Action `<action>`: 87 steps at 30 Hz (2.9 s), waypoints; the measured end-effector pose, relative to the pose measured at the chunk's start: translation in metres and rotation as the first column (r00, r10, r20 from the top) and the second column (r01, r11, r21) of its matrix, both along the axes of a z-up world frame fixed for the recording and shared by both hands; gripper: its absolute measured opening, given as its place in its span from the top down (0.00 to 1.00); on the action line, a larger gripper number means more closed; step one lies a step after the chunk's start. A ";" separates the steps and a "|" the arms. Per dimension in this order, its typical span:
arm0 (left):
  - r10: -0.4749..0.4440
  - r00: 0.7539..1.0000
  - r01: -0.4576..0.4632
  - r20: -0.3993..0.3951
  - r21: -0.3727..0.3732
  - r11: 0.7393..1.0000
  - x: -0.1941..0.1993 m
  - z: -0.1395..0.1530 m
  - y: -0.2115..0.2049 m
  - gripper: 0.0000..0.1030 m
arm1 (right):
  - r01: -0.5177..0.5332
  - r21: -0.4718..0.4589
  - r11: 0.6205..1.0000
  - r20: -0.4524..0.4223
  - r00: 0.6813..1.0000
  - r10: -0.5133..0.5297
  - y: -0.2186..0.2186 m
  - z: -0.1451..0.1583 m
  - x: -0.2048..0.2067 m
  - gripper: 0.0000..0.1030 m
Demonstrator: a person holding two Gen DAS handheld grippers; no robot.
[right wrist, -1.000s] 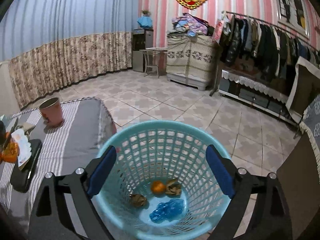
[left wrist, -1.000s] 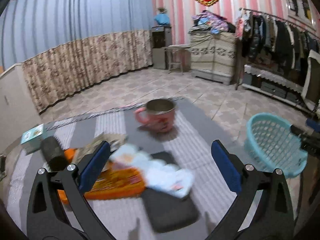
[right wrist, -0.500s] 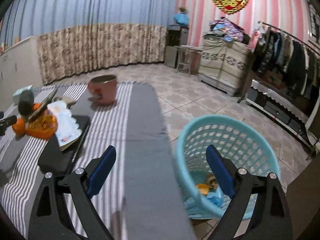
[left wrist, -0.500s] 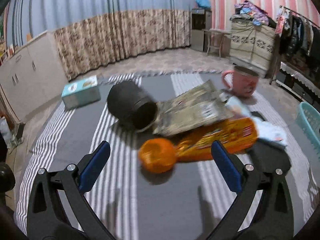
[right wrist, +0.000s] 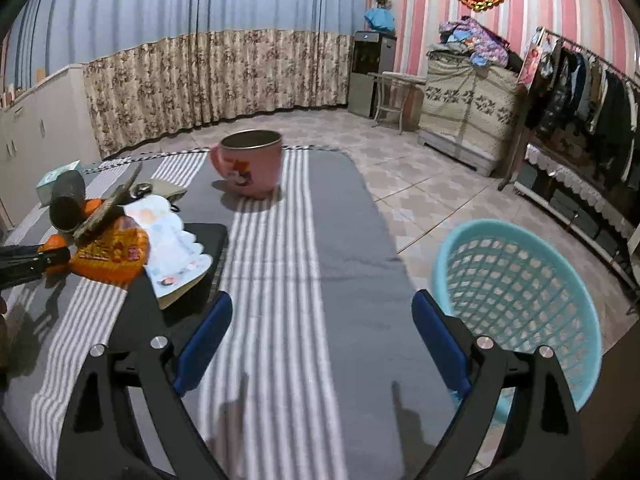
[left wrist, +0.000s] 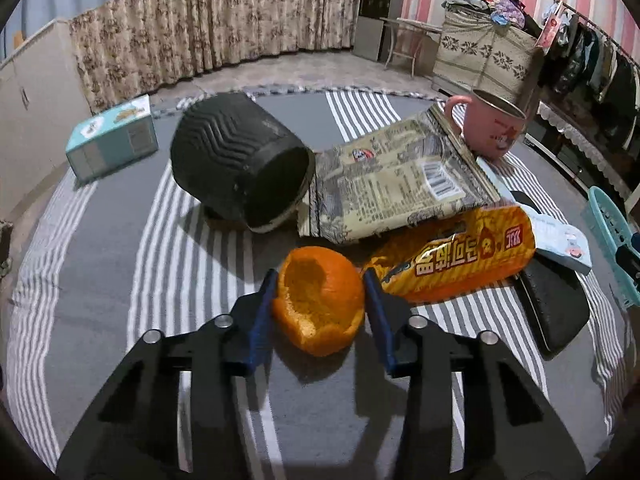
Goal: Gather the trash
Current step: 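Grasp the large orange peel with the left tool while the right tool grasps the white card, then carry the orange peel and white card to the basket and release both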
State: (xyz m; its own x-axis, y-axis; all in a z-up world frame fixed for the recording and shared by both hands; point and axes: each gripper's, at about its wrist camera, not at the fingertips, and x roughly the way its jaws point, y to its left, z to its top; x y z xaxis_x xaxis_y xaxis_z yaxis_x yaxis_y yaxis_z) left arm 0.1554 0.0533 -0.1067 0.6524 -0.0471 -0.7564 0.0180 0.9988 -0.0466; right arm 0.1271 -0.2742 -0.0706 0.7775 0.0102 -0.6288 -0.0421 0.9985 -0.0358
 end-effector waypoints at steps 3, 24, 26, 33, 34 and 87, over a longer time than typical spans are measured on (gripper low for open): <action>0.007 0.999 -0.008 0.045 0.032 0.999 -0.007 0.009 0.000 0.63 | -0.016 0.007 1.000 -0.007 1.000 0.016 0.011 0.001 0.004 0.13; 0.039 0.983 -0.055 0.177 0.085 0.995 -0.011 0.049 0.030 0.63 | -0.239 0.003 0.971 -0.175 0.956 0.236 0.090 -0.019 0.049 0.26; 0.046 0.982 -0.061 0.181 0.079 0.995 -0.010 0.051 0.033 0.63 | -0.260 0.005 0.966 -0.191 0.947 0.256 0.092 -0.021 0.051 0.31; 0.042 0.980 -0.061 0.196 0.091 0.994 -0.013 0.053 0.029 0.63 | -0.311 0.004 0.950 -0.200 0.931 0.305 0.095 -0.022 0.052 0.41; 0.042 0.980 -0.061 0.196 0.091 0.994 -0.013 0.054 0.028 0.63 | -0.315 0.000 0.949 -0.200 0.930 0.309 0.094 -0.022 0.051 0.41; -0.052 0.961 0.013 0.271 0.146 0.989 -0.025 0.102 -0.072 0.63 | -0.141 0.096 0.985 0.027 0.990 0.139 -0.037 0.037 -0.005 0.48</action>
